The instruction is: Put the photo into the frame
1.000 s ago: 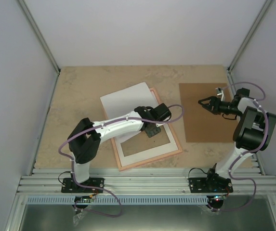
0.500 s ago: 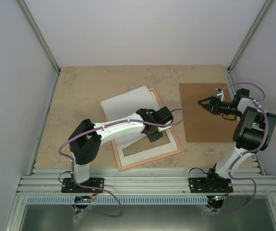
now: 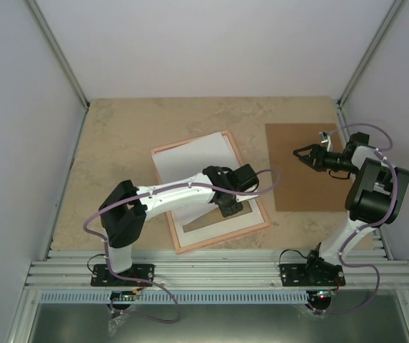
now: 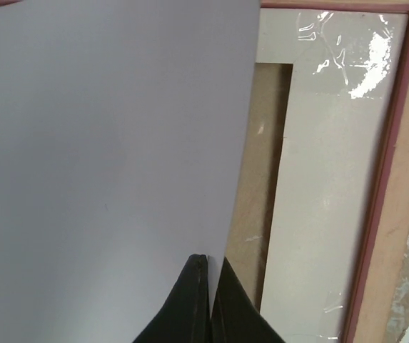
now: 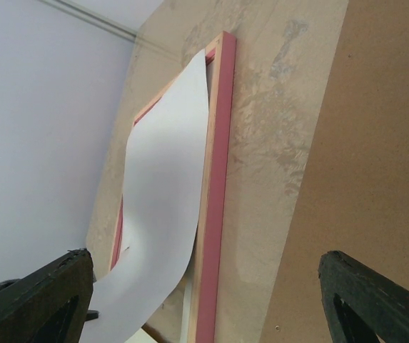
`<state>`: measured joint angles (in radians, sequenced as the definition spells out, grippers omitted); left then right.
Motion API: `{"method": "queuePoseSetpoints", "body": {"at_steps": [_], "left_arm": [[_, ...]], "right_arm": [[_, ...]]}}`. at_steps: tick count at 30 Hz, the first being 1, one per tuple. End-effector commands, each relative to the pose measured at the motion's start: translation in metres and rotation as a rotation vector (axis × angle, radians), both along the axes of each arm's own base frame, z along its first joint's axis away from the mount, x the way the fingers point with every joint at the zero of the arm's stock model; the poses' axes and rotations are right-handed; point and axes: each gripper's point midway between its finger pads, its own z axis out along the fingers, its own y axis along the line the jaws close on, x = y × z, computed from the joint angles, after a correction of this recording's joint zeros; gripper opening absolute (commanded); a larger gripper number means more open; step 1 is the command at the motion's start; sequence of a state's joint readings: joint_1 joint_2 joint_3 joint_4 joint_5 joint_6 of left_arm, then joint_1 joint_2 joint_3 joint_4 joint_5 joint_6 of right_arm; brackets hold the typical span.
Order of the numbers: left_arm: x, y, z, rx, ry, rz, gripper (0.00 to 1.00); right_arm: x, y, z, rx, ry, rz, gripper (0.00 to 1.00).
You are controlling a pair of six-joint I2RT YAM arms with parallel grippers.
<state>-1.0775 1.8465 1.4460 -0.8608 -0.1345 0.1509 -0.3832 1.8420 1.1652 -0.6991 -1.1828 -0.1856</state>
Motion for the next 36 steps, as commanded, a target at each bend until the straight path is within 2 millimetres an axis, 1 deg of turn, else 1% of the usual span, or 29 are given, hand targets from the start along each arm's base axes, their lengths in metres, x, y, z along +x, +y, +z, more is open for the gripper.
{"method": "queuePoseSetpoints", "body": {"at_steps": [1, 3, 7, 13, 22, 27, 30, 32, 36], "left_arm": [[-0.01, 0.002, 0.012, -0.013, -0.002, -0.044, 0.0], [-0.013, 0.005, 0.008, 0.006, 0.004, -0.064, 0.0], [-0.016, 0.009, 0.006, 0.027, -0.021, -0.099, 0.0], [-0.009, 0.017, 0.005, 0.068, -0.091, -0.134, 0.0], [-0.002, 0.01, 0.001, 0.048, -0.11, -0.097, 0.0], [-0.002, 0.011, -0.005, 0.054, -0.106, -0.096, 0.0], [-0.006, 0.011, -0.006, 0.052, -0.09, -0.106, 0.17], [-0.009, 0.01, -0.005, 0.04, -0.072, -0.113, 0.34], [-0.015, 0.005, -0.002, 0.014, -0.038, -0.127, 0.57]], "right_arm": [[-0.001, 0.001, 0.01, 0.013, -0.036, 0.001, 0.87], [-0.001, 0.001, 0.011, 0.013, -0.036, 0.001, 0.87], [-0.001, 0.001, 0.011, 0.015, -0.037, 0.002, 0.87], [-0.001, 0.001, 0.01, 0.015, -0.036, 0.001, 0.87], [-0.002, 0.001, 0.01, 0.015, -0.034, 0.001, 0.87], [-0.002, 0.001, 0.01, 0.014, -0.035, 0.001, 0.87], [-0.002, 0.002, 0.01, 0.014, -0.035, 0.002, 0.87], [-0.002, 0.001, 0.01, 0.014, -0.036, 0.001, 0.87], [-0.002, 0.002, 0.01, 0.013, -0.037, 0.002, 0.87]]}}
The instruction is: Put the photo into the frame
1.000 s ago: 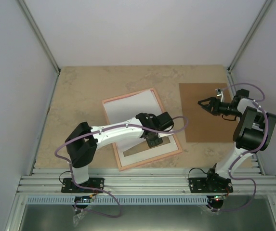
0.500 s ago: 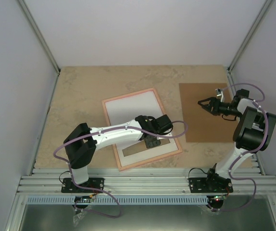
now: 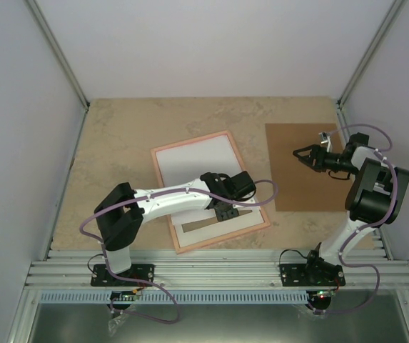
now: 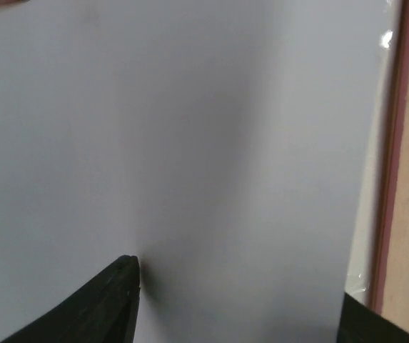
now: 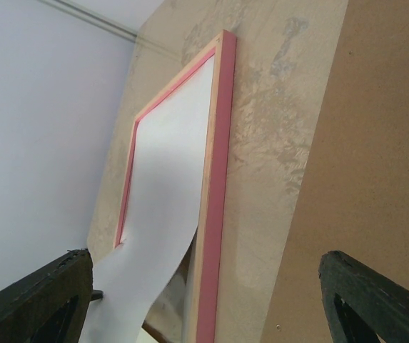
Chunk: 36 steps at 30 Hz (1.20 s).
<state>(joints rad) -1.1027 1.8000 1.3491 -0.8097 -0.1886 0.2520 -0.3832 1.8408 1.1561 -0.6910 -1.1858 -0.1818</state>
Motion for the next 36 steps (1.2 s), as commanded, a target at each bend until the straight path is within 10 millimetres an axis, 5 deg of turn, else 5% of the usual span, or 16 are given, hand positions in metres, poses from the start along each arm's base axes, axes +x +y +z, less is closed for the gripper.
{"method": "queuePoseSetpoints", "body": {"at_steps": [1, 10, 17, 21, 29, 36], "left_arm": [[-0.011, -0.008, 0.006, -0.043, 0.045, -0.029, 0.63], [-0.025, -0.024, 0.02, -0.165, 0.117, -0.04, 0.99], [-0.038, -0.017, 0.001, -0.187, 0.143, -0.012, 0.97], [-0.052, -0.002, -0.022, -0.098, 0.029, -0.062, 0.98], [-0.068, 0.01, -0.036, -0.051, -0.051, -0.134, 0.99], [-0.052, 0.035, -0.035, 0.025, -0.21, -0.191, 0.99]], "right_arm": [[-0.001, 0.001, 0.011, 0.008, -0.039, 0.003, 0.87], [-0.001, 0.001, 0.01, 0.01, -0.036, 0.003, 0.87], [-0.001, 0.0, 0.01, 0.005, -0.038, 0.003, 0.87], [0.0, 0.0, 0.009, 0.006, -0.035, 0.003, 0.87], [0.001, -0.001, 0.006, 0.0, -0.029, 0.0, 0.87], [0.001, -0.001, 0.007, -0.005, -0.03, 0.0, 0.87]]}}
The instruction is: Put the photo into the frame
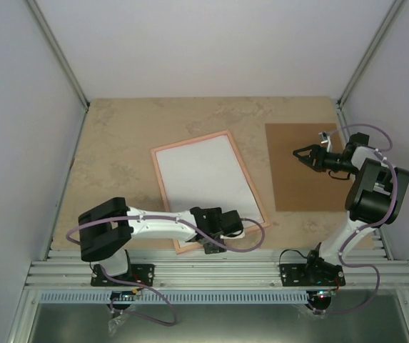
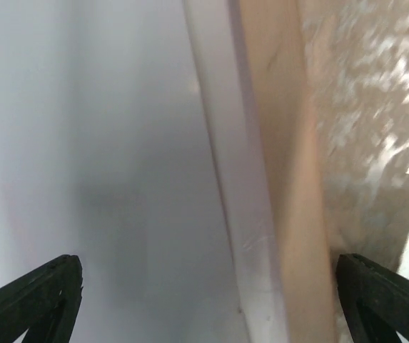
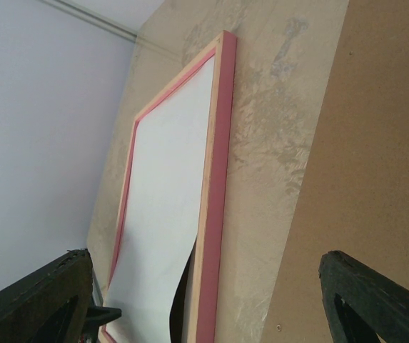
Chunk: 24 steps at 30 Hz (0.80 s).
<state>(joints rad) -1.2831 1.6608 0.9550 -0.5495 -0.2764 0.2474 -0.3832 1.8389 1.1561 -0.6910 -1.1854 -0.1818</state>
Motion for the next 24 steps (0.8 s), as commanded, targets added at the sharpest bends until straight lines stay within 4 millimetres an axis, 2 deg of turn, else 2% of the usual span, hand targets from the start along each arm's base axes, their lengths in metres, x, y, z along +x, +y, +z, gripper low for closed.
{"method": "queuePoseSetpoints", "body": {"at_steps": [1, 4, 9, 14, 16, 18, 20, 24], "left_arm": [[0.017, 0.012, 0.017, -0.001, -0.143, -0.065, 0.99], [0.026, 0.031, 0.016, 0.048, -0.19, -0.115, 0.99], [0.058, 0.068, 0.009, 0.134, -0.254, -0.144, 0.99], [0.107, 0.086, 0.014, 0.128, -0.29, -0.042, 0.99], [0.119, 0.088, 0.014, 0.116, -0.27, 0.004, 0.99], [0.117, 0.081, 0.018, 0.068, -0.214, 0.031, 0.99], [0.105, 0.063, 0.034, -0.037, -0.111, 0.053, 0.99], [0.099, 0.01, 0.094, -0.301, 0.038, 0.111, 0.99]], "right_arm": [[0.001, -0.001, 0.006, -0.003, -0.03, 0.0, 0.87], [0.0, -0.001, 0.005, -0.001, -0.029, 0.001, 0.87], [0.0, -0.002, 0.006, -0.017, -0.032, -0.001, 0.88], [0.002, -0.004, 0.004, -0.057, -0.043, -0.004, 0.88], [0.004, -0.007, 0.005, -0.09, -0.053, 0.001, 0.87], [0.006, -0.013, 0.007, -0.163, -0.075, 0.015, 0.88], [0.009, -0.026, 0.014, -0.266, -0.115, 0.032, 0.88], [0.014, -0.064, 0.017, -0.429, -0.138, 0.042, 0.91]]}}
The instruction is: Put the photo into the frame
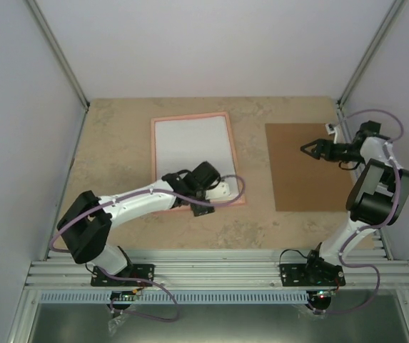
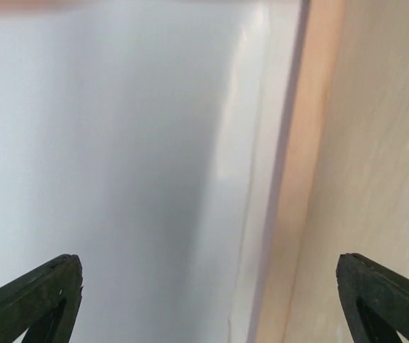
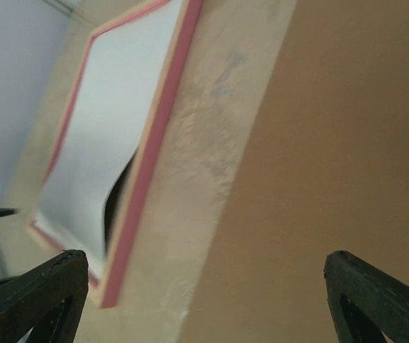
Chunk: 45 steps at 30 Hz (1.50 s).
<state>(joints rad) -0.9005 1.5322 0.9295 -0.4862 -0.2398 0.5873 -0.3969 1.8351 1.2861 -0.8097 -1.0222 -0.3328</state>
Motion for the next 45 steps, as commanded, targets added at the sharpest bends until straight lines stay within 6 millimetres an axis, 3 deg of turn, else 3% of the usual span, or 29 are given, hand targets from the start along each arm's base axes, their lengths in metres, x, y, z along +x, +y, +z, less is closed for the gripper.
{"method": "queuePoseSetpoints", "body": {"at_steps": [1, 5, 8, 12, 16, 19, 23, 29, 33, 38, 41, 45], "left_arm": [[-0.011, -0.064, 0.067, -0.345, 0.173, 0.043, 0.99], [0.012, -0.116, 0.111, -0.558, 0.226, 0.122, 1.0], [0.036, -0.155, 0.126, -0.68, 0.247, 0.247, 0.99], [0.057, -0.202, 0.114, -0.747, 0.261, 0.456, 0.99], [0.047, -0.253, 0.094, -0.812, 0.442, 0.497, 0.99], [0.05, -0.274, 0.077, -0.863, 0.533, 0.55, 0.99], [0.059, -0.285, 0.056, -0.914, 0.584, 0.649, 0.99], [0.081, -0.28, 0.012, -0.935, 0.694, 0.868, 0.99], [0.084, -0.283, 0.002, -0.94, 0.71, 0.899, 0.99], [0.088, -0.282, -0.006, -0.945, 0.714, 0.926, 0.99], [0.091, -0.278, -0.011, -0.939, 0.708, 0.941, 0.99], [0.091, -0.275, -0.012, -0.941, 0.703, 0.945, 0.99]], "right_arm": [[0.001, -0.052, 0.008, -0.241, -0.06, 0.012, 0.91], [0.0, -0.11, -0.007, -0.316, -0.004, -0.057, 0.92], [-0.004, -0.147, -0.018, -0.348, 0.04, -0.112, 0.92], [-0.009, -0.179, -0.036, -0.415, 0.073, -0.162, 0.92], [-0.018, -0.185, -0.062, -0.463, 0.123, -0.173, 0.92], [-0.018, -0.193, -0.078, -0.498, 0.153, -0.185, 0.91], [-0.021, -0.197, -0.099, -0.515, 0.199, -0.175, 0.91], [-0.026, -0.206, -0.114, -0.633, 0.229, -0.168, 0.9], [-0.029, -0.207, -0.125, -0.712, 0.252, -0.153, 0.9], [-0.03, -0.186, -0.135, -0.673, 0.27, -0.108, 0.9], [-0.026, -0.181, -0.129, -0.685, 0.252, -0.113, 0.89], [-0.02, -0.194, -0.106, -0.773, 0.199, -0.161, 0.89]]}}
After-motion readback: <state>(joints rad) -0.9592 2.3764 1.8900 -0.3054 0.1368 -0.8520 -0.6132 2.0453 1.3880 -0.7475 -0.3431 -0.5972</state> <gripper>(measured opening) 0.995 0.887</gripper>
